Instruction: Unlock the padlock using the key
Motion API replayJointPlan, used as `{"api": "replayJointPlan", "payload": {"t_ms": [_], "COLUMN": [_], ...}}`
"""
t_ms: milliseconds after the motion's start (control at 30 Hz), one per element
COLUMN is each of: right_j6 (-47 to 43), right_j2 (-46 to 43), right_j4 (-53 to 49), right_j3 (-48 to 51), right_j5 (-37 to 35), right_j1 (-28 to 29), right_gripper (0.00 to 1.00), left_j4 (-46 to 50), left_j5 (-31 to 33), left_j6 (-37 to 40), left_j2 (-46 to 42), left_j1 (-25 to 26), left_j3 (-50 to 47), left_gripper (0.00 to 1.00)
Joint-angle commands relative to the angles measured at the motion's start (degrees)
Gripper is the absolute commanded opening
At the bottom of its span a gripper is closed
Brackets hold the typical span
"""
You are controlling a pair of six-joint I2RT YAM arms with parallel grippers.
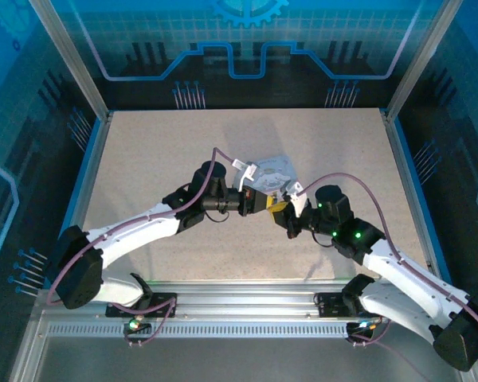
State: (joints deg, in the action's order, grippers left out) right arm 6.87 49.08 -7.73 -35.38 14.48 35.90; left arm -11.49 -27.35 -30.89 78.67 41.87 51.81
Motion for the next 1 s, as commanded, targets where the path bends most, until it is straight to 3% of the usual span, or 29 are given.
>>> {"api": "replayJointPlan", "payload": {"t_ms": [0,233,433,567,733,967], "right_j6": [1.1,3.6,12.4,21.1,29.1,29.8], "right_j2": [-1.4,-5.7,-5.0,-0.9,4.3,5.2], "right_j4": [-1.8,0.1,17.0,31.1,40.2,39.4], "right_j3": [-1.7,1.0,4.0,5.4,6.3,6.6], "right_j5": [2.9,11.6,21.4,24.0,25.4,25.2], "right_j1": [-1.7,-7.3,-10.8,-11.4,-11.6,-11.8], "right_gripper": [0.17,0.43,0.56,0.58,0.58,0.52], "left_j4": [0.7,-3.0,-6.0,-7.3,-10.9,-12.1], "left_j5": [3.8,8.2,9.9,12.0,13.7,14.3], "left_j6": [2.0,1.0,-2.3,-5.4,-8.8,-10.2], "left_j2": [-2.6,-4.9,-5.4,-6.0,-6.9,-7.0], "left_j1": [0.4,0.2,0.3,0.3,0.3,0.3], "left_j3": [-0.9,-2.9,-3.2,-3.5,-5.0,-5.1], "left_gripper": [0.0,0.0,0.0,0.0,0.0,0.0]}}
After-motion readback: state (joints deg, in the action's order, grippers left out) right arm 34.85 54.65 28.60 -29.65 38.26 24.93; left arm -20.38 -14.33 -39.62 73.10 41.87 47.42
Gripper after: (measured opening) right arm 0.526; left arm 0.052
